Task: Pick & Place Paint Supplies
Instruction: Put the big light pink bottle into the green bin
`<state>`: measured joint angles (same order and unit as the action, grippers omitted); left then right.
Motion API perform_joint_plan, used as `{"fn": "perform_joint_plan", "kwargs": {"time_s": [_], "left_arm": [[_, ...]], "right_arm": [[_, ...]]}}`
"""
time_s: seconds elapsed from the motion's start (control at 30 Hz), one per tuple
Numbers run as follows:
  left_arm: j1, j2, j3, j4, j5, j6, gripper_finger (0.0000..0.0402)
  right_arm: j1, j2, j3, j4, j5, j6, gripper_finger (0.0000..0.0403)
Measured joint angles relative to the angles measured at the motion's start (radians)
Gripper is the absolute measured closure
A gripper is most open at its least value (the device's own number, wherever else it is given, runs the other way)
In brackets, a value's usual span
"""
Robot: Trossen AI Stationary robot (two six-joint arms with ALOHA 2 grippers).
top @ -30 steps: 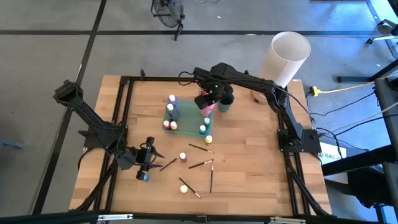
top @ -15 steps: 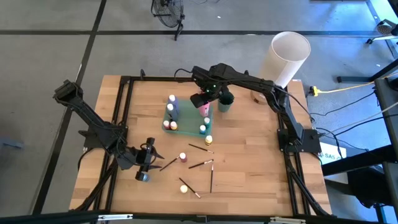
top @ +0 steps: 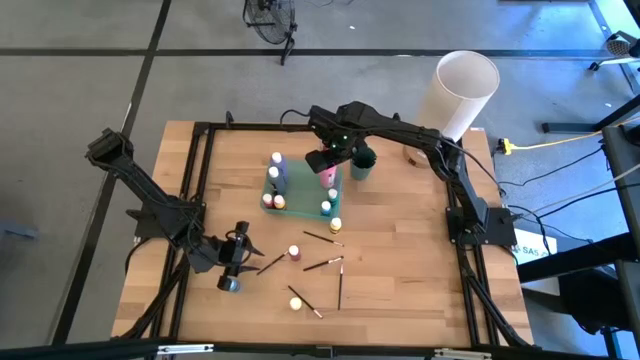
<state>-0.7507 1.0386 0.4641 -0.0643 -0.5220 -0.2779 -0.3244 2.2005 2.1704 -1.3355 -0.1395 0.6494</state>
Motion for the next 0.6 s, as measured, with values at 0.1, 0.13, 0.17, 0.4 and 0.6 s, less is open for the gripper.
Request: {"fn": "perform_joint_plan", "kwargs": {"time_s": [0.1, 0.13, 0.17, 0.4, 0.6], "left_arm": [[0.0, 0.0, 0.0, -0.01, 0.005, 0.0, 0.0233], [0.0, 0.0, 0.0, -0.017, 0.01, 0.0, 0.0233], [0.0, 0.0, 0.0, -0.023, 0.013, -0.002, 0.0233], [0.0, 0.0, 0.0, -0.044, 0.02, -0.027, 0.0233], [0.0, 0.0, 0.0, -0.046, 0.02, -0.026, 0.0233]], "right_arm": [[0.0, 0.0, 0.0, -0.005, -0.032, 0.052, 0.0223], [0.0, 0.0, 0.0, -0.007, -0.044, 0.072, 0.0223], [0.0, 0.0, 0.0, -0.007, -0.049, 0.084, 0.0223], [-0.014, 0.0, 0.0, -0.03, -0.052, 0.095, 0.0223], [-0.026, 0.001, -0.001, -0.021, -0.107, 0.11, 0.0223]]}}
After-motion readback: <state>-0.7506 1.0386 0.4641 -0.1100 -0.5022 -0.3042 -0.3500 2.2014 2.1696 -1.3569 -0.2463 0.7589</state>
